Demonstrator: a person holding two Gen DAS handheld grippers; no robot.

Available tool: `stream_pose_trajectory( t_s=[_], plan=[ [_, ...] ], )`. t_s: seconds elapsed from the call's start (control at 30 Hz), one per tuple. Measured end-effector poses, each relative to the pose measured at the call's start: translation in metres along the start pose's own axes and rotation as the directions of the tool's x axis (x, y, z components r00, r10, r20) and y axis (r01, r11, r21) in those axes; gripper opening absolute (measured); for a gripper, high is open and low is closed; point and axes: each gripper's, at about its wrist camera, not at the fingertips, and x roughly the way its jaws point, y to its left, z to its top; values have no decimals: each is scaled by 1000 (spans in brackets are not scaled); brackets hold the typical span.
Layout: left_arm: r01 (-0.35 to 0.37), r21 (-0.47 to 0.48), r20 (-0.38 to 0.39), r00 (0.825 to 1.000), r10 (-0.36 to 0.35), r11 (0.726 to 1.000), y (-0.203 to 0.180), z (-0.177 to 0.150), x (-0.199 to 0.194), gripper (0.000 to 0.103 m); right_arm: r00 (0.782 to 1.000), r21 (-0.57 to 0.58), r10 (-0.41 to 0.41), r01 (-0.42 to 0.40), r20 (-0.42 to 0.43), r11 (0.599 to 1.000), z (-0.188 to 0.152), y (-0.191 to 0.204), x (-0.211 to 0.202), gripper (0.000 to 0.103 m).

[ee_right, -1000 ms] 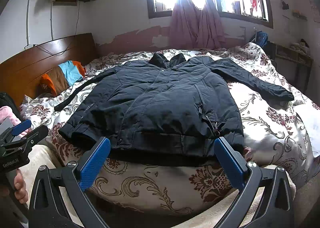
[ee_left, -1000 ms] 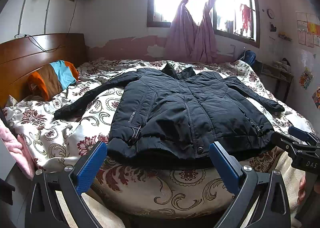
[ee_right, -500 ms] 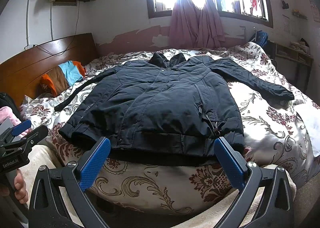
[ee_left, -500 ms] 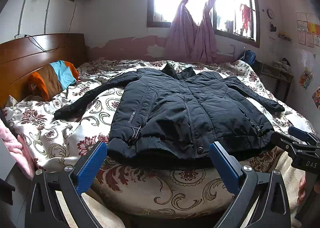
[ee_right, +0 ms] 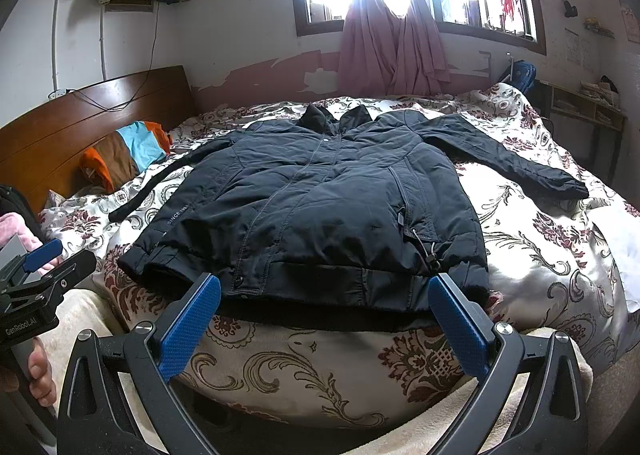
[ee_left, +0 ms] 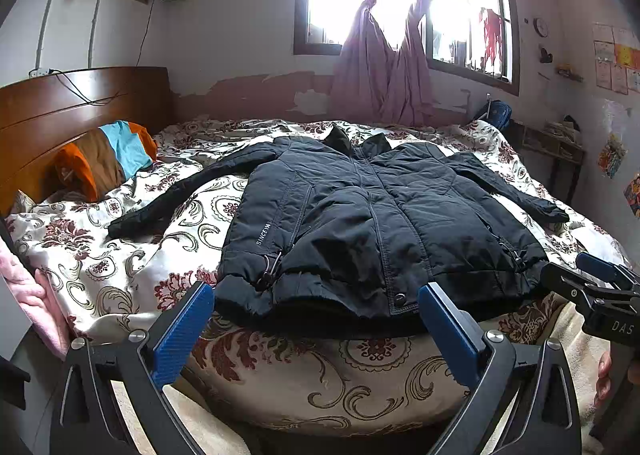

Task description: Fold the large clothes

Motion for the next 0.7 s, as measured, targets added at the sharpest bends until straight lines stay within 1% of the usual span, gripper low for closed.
stream_pose_trajectory(
  t_s=[0.37, 0.5, 0.63, 0.67, 0.7],
  plan=[
    [0, 0, -2, 1000, 0, 1000, -1, 0, 0, 103, 1000, 4, -2, 2, -5, 1000, 1, 1, 1, 102],
    [-5, 0, -14, 1000, 5, 1000, -1, -2, 1, 103, 1000, 6, -3, 3, -11, 1000, -1, -2, 5, 102],
    [-16, -2, -40, 999, 16, 1000, 2, -4, 6, 103, 999, 13, -13, 13, -46, 1000, -11, -2, 9, 102],
    [-20, -3, -49, 999, 19, 1000, 2, -4, 8, 103, 999, 14, -16, 17, -47, 1000, -8, -4, 11, 102],
    [-25, -5, -63, 998, 24, 1000, 3, -5, 12, 103, 997, 20, -28, 29, -67, 999, -6, -6, 17, 102]
  ],
)
